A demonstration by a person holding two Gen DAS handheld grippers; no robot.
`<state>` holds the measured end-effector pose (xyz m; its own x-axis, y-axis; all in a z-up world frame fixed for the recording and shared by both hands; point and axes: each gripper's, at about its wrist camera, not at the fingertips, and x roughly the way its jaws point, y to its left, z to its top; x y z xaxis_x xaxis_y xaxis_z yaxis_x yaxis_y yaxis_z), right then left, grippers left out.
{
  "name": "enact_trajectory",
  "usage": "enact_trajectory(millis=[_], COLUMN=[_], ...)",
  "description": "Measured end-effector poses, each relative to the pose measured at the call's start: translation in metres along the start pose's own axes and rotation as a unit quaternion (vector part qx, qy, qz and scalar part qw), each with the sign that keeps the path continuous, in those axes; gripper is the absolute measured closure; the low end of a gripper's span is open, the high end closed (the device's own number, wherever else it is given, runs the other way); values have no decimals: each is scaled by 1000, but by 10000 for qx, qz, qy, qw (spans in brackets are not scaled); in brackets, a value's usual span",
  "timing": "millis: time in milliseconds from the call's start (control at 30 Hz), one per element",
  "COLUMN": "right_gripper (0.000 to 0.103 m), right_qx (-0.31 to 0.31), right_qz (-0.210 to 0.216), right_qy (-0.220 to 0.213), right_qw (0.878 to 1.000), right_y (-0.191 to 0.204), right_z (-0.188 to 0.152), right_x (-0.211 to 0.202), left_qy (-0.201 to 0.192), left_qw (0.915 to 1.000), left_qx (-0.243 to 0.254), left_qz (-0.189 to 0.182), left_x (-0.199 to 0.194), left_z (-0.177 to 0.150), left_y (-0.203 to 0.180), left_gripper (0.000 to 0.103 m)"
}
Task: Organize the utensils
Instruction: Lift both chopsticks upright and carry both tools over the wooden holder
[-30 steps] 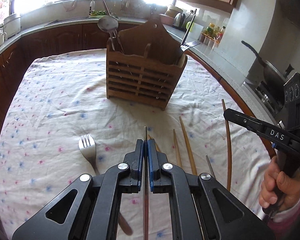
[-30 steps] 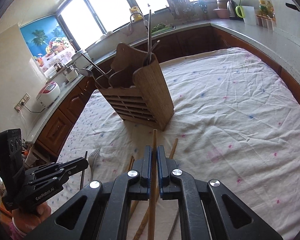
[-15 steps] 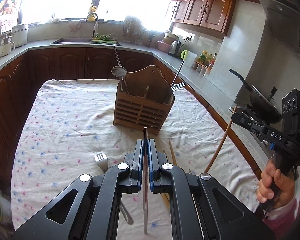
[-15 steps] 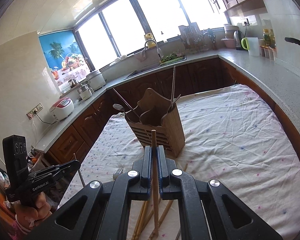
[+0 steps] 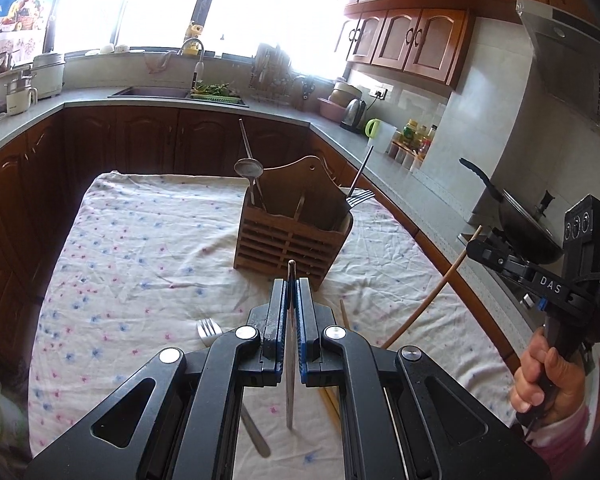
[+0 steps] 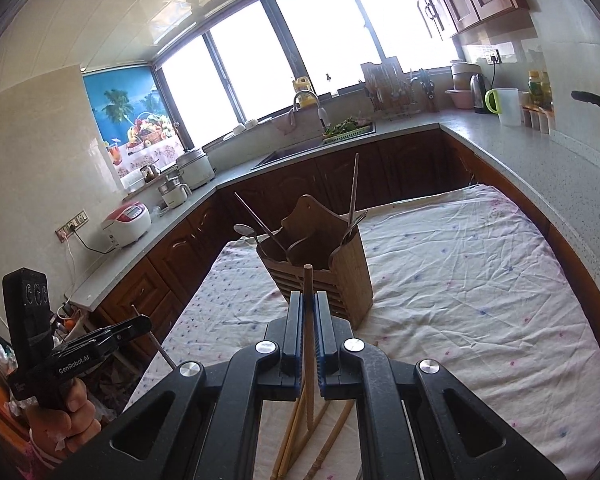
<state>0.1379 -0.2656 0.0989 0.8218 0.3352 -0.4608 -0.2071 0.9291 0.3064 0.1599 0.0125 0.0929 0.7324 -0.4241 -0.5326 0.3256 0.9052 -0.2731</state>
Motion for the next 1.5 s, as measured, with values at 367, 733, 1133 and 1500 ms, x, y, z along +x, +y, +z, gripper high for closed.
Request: enact_trajectory(millis=[367,733,1133,1500], right_gripper=[98,98,98,98], right_qx=[-73,-151,-252,-197], right_qz=[28,74,-56,-257], right_qy=[-150,-484,-1154,-1189], right_qw=[9999,9987,9930,9924], right_y=[3,8,9,-5], right_z=[15,49,118,131], right_x=[3,10,26,83], left_qy=[-224,-592,-1482,-1500], left_qw=[9997,9982,9884,9873], left_qx=[7,53,243,14], left_qz=[79,103,225,531], left_x=[-1,4,7,86], left_z=[16,56,142,170], left_y=[1,-3,-7,8], left_gripper=[99,99,99,99])
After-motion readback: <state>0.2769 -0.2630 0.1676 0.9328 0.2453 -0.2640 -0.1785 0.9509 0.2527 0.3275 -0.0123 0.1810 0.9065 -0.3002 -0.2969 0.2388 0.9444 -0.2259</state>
